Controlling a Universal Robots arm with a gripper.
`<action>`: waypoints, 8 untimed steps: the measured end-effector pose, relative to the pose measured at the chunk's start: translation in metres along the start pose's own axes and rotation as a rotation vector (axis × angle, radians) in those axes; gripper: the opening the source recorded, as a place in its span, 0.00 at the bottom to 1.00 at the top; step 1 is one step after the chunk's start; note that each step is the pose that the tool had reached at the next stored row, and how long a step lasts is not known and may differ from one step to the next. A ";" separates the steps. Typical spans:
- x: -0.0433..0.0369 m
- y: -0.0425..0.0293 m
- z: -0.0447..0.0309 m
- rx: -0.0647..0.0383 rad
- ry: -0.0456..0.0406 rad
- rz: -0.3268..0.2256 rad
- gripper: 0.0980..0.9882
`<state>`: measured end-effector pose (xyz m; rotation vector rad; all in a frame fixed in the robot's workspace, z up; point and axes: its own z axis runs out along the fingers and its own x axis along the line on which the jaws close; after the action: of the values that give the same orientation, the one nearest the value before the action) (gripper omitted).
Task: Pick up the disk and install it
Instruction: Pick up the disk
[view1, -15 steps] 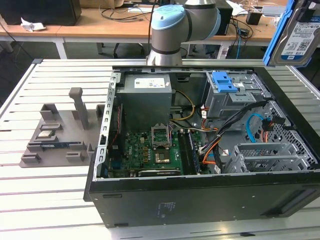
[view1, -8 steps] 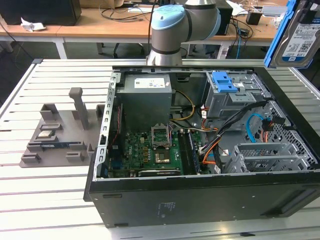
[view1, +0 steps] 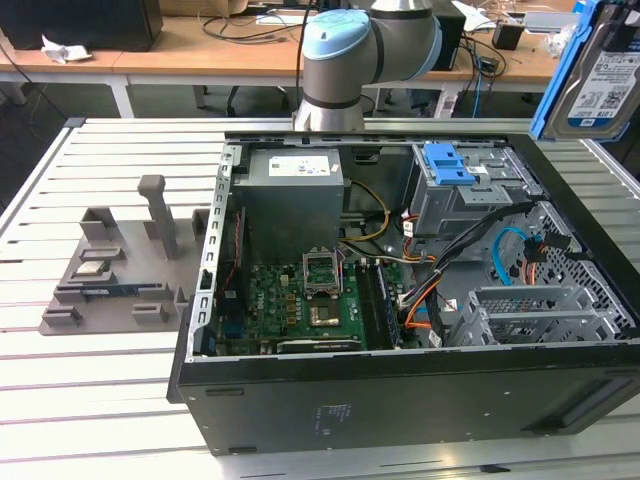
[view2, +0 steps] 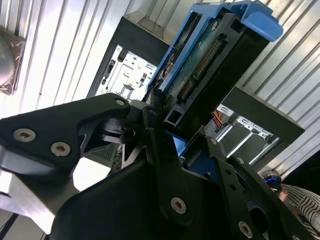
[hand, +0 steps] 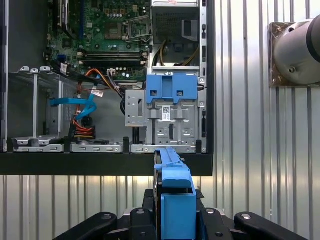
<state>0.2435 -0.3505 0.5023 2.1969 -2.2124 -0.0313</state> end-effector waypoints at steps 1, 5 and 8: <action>0.0009 0.0000 0.0001 0.000 0.0001 0.000 0.30; 0.0042 0.0000 0.0005 0.000 0.0004 0.000 0.30; 0.0085 -0.0001 0.0009 0.000 0.0009 0.000 0.30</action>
<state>0.2435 -0.3590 0.5014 2.1965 -2.2119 -0.0303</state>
